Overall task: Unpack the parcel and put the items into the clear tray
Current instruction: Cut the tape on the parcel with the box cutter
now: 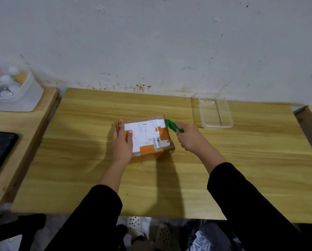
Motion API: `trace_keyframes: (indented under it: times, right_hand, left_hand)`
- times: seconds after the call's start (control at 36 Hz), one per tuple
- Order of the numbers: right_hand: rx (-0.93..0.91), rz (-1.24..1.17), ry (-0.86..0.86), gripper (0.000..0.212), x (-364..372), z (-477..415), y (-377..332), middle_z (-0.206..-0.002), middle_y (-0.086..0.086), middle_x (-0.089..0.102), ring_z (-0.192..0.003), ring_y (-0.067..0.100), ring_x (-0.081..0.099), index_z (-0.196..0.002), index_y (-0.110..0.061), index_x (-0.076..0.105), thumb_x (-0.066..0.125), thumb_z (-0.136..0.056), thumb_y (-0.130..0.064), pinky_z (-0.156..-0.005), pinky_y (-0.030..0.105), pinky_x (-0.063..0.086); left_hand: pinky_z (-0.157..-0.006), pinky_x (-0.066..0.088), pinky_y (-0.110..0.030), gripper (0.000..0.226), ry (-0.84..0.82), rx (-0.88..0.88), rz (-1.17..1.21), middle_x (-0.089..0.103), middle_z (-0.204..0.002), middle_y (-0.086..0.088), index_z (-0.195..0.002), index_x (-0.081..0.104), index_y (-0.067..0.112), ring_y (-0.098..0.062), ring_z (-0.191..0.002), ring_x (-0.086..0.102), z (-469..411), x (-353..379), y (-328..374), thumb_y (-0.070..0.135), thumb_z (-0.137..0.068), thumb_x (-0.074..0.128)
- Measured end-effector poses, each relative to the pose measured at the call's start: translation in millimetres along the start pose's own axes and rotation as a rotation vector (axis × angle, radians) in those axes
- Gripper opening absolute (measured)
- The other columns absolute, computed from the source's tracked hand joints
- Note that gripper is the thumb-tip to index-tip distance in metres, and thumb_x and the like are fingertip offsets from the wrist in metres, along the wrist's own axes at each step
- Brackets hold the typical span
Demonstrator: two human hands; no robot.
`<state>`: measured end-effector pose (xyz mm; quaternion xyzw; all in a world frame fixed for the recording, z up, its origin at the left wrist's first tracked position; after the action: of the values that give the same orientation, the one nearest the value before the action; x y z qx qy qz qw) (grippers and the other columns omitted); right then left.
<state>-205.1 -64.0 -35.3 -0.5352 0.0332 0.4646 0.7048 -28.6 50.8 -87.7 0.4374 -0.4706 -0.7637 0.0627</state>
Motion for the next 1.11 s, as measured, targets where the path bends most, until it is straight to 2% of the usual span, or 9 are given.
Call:
trace_keyframes:
  times: [0.17, 0.44, 0.56, 0.64, 0.83, 0.94, 1.11]
  right_hand:
    - [0.080, -0.004, -0.040, 0.038, -2, 6, 8, -0.060, 0.003, 0.038, -0.052, 0.018, 0.033, -0.111, 0.007, 0.055, 0.032, -0.081, 0.004, -0.047, 0.027, 0.026]
    - [0.116, -0.051, -0.033, 0.042, -3, 17, 15, -0.060, 0.004, 0.038, -0.051, 0.019, 0.031, -0.113, 0.000, 0.057, 0.030, -0.082, 0.004, -0.044, 0.024, 0.027]
    - [0.121, -0.032, -0.040, 0.047, -4, 20, 14, -0.062, 0.004, 0.041, -0.049, 0.020, 0.035, -0.118, -0.011, 0.058, 0.031, -0.083, 0.003, -0.042, 0.023, 0.029]
    - [0.122, -0.023, -0.041, 0.044, -4, 22, 13, -0.061, 0.005, 0.041, -0.049, 0.021, 0.036, -0.116, -0.006, 0.058, 0.031, -0.083, 0.003, -0.043, 0.024, 0.030]
    - [0.156, -0.012, -0.052, 0.046, -3, 24, 12, -0.063, 0.004, 0.041, -0.047, 0.021, 0.037, -0.122, -0.010, 0.055, 0.032, -0.084, 0.002, -0.041, 0.024, 0.029]
    - [0.159, -0.001, -0.062, 0.040, -4, 25, 11, -0.060, 0.005, 0.041, -0.045, 0.021, 0.036, -0.108, -0.001, 0.060, 0.030, -0.081, 0.004, -0.040, 0.023, 0.029]
    - [0.165, 0.021, -0.066, 0.037, -4, 27, 8, -0.057, 0.005, 0.038, -0.043, 0.019, 0.033, -0.099, 0.001, 0.060, 0.029, -0.079, 0.005, -0.036, 0.020, 0.027]
  left_hand:
    - [-0.108, 0.024, -0.029, 0.052, 0.009, -0.007, -0.009, 0.008, -0.158, -0.003, -0.148, 0.015, 0.024, -0.017, -0.144, 0.012, 2, -1, 2, 0.030, -0.100, 0.033]
    - [-0.108, 0.021, -0.028, 0.052, 0.002, 0.002, -0.020, 0.008, -0.158, -0.003, -0.148, 0.014, 0.024, -0.016, -0.144, 0.010, 2, 2, 1, 0.029, -0.100, 0.032]
    - [-0.109, 0.021, -0.027, 0.052, 0.009, 0.000, 0.001, 0.008, -0.158, -0.004, -0.148, 0.014, 0.024, -0.016, -0.144, 0.010, 1, 3, 0, 0.028, -0.100, 0.032]
    - [-0.109, 0.022, -0.029, 0.052, 0.010, -0.001, -0.013, 0.008, -0.158, -0.004, -0.148, 0.014, 0.024, -0.017, -0.144, 0.011, 1, 4, -1, 0.029, -0.100, 0.032]
    - [-0.109, 0.022, -0.029, 0.051, 0.023, -0.010, -0.028, 0.010, -0.157, -0.005, -0.148, 0.014, 0.023, -0.018, -0.144, 0.013, 1, 4, 0, 0.028, -0.100, 0.032]
    - [-0.109, 0.020, -0.027, 0.051, 0.030, 0.007, 0.006, 0.012, -0.157, -0.007, -0.148, 0.016, 0.021, -0.019, -0.143, 0.015, 0, 5, -1, 0.026, -0.100, 0.033]
    - [-0.110, 0.019, -0.026, 0.051, 0.033, 0.006, 0.024, 0.012, -0.156, -0.006, -0.148, 0.017, 0.021, -0.018, -0.143, 0.015, 0, 6, -3, 0.025, -0.100, 0.033]
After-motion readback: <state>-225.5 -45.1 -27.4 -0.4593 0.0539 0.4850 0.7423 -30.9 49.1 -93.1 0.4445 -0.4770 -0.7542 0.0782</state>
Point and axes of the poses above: each hand's wrist, its own z-axis away from the middle knuckle, its own x-axis out of the palm, y = z × x, the point moved 6 cm from there along -z, towards the middle knuckle
